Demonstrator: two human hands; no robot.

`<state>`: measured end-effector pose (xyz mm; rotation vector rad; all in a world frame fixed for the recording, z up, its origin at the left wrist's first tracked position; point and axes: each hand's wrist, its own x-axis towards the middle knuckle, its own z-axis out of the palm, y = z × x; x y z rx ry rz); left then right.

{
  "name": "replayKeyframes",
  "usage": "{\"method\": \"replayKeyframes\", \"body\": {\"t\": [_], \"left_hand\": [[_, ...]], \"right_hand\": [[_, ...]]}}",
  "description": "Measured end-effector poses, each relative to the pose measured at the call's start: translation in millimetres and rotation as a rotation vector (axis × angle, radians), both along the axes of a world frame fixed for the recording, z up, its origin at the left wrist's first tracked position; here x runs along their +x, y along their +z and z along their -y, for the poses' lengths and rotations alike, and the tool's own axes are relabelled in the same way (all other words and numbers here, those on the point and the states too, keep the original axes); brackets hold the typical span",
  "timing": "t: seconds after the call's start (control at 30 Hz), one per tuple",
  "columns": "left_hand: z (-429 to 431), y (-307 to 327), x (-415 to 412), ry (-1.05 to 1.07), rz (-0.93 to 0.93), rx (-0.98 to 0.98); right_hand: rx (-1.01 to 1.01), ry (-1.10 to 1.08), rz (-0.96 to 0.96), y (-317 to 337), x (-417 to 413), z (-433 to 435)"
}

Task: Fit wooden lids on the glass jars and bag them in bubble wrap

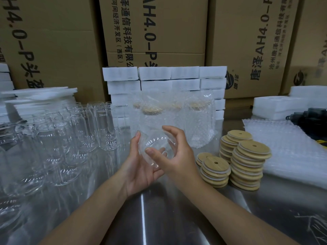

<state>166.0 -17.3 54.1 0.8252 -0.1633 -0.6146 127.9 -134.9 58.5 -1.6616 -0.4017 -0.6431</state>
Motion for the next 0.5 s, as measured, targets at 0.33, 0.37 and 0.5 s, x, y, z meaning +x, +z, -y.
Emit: {"method": "replayKeyframes", "body": {"t": [0.33,0.37,0.5], "left_hand": [[-3.3,-3.2,2.7,-0.062,0.168,-0.026],[-2.8,-2.8,2.5,-0.055,0.173,-0.021],[-1.2,-1.9,2.3,-0.017,0.186,0.027]], "right_hand": [[0.021,-0.012,0.012,0.3,1.3,2.3],[0.019,-0.017,0.015,0.2,1.5,2.4],[0.041,-0.016,0.023,1.4,0.7,2.9]]}}
